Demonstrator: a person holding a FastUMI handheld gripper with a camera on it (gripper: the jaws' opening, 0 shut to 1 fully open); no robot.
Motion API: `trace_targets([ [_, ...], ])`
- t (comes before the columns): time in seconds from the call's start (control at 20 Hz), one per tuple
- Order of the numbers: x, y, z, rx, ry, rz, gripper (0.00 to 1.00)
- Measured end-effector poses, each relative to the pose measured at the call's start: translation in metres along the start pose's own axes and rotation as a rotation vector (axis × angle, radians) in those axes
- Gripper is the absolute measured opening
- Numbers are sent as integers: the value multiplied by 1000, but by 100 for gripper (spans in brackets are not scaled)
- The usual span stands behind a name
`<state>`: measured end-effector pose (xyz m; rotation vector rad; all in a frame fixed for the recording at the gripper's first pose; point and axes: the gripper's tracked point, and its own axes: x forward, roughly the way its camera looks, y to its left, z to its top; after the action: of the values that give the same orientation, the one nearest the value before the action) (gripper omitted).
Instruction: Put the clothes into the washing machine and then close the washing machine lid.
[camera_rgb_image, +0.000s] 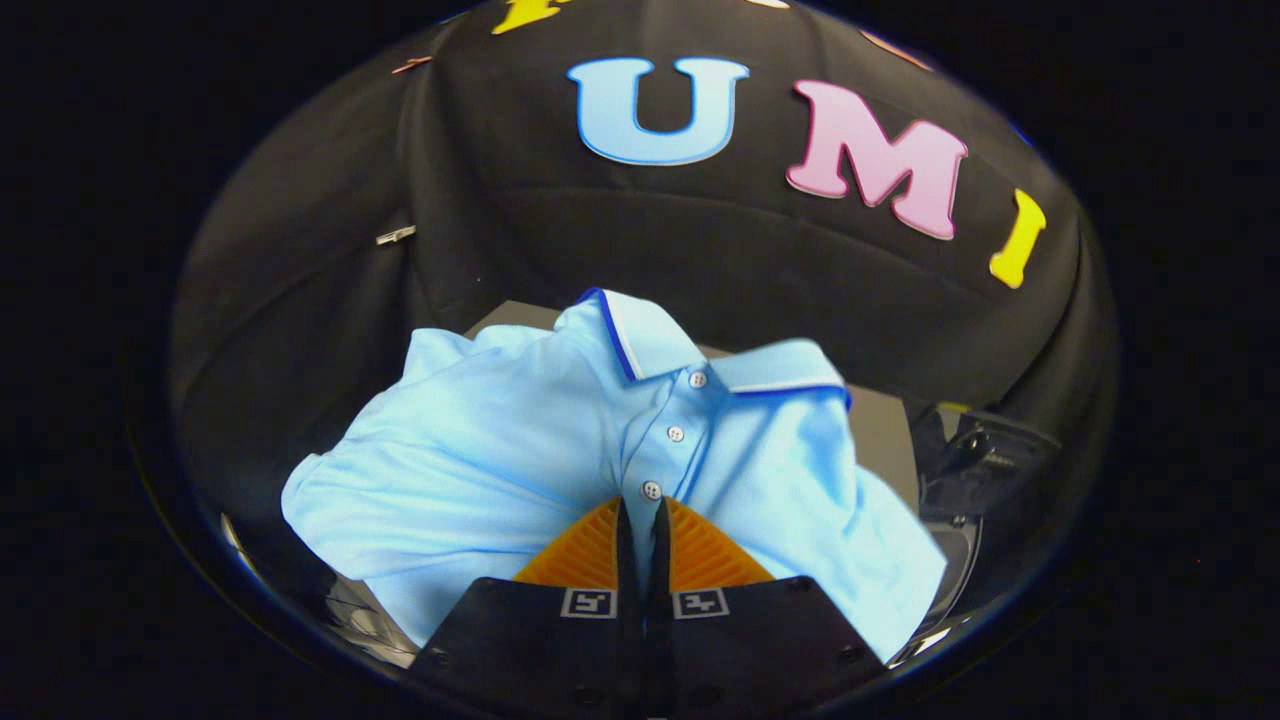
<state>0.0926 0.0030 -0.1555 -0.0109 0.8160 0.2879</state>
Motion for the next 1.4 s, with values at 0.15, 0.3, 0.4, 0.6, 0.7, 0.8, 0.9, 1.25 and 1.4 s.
trace_targets([
  [0.15,-2,4,-1,-21,-6,-10,6],
  [0.3,-4,3,0,22,4,6,6],
  [0.4,-11,4,5,72,-17,30,6],
  [0.6,-37,-1,23,96,-96,66,5],
  [0.7,-48,-3,29,78,-137,91,6],
  [0.8,-55,-7,24,70,-155,132,6],
  [0.9,-62,-15,15,68,-152,179,6],
  [1.25,-93,-76,20,47,-208,322,5],
  [1.4,-104,-112,20,49,-218,386,5],
])
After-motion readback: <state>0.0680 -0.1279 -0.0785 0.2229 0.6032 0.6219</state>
